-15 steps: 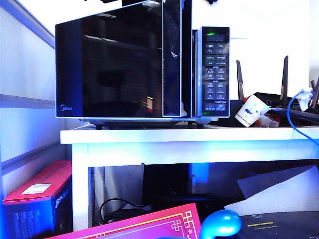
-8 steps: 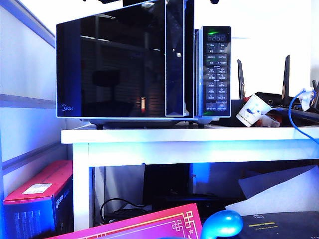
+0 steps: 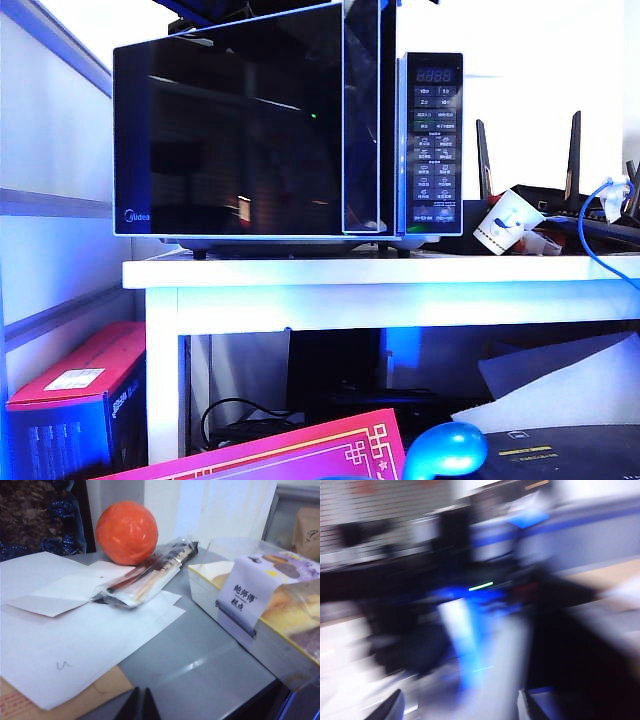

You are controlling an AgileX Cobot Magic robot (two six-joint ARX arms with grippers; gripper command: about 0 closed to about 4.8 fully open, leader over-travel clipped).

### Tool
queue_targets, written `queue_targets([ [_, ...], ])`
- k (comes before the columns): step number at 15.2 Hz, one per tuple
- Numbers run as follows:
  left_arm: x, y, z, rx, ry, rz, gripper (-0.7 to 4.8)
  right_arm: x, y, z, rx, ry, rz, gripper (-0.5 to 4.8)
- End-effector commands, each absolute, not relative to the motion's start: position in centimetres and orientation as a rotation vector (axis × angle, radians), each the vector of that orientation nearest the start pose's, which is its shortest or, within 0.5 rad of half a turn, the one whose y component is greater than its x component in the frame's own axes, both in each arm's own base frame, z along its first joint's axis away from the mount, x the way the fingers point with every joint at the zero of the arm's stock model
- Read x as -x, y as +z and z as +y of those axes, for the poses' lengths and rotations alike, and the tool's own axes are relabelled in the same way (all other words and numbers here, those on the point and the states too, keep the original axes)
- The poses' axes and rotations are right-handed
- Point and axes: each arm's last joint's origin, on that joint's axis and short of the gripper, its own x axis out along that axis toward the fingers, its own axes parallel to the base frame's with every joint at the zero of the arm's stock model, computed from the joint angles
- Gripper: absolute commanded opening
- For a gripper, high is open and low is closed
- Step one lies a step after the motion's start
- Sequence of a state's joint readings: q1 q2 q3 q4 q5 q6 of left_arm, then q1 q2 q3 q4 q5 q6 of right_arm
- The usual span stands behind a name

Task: Open the microwave door, place the box of snacks from the top of the microwave inside, then close the microwave door.

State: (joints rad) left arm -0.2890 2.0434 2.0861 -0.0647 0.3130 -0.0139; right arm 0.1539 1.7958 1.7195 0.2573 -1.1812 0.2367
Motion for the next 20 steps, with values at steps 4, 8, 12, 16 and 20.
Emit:
queue_targets([
  [4, -45.6, 40.5, -14.6, -0.011, -0.609, 0.033, -0.06, -40.8, 39.8, 8.1, 0.063, 0.859, 0.037, 3.01],
  [8, -45.6, 40.6, -14.6, -0.011, -0.609, 0.025, -0.06, -40.4, 38.4, 8.5, 0.104, 0.937, 0.146, 2.91],
  [12, -44.7, 42.1, -14.3, -0.010, -0.608, -0.026, -0.06, -39.6, 38.4, 9.6, 0.060, 1.193, 0.131, 2.91],
  [16, -43.1, 44.7, -13.8, -0.011, -0.607, -0.097, -0.06, -38.7, 38.5, 11.2, -0.018, 1.420, 0.146, 2.81],
  [20, -42.3, 46.6, -13.6, -0.012, -0.606, -0.133, -0.06, -37.4, 38.6, 14.2, -0.083, 1.599, 0.190, 2.70],
])
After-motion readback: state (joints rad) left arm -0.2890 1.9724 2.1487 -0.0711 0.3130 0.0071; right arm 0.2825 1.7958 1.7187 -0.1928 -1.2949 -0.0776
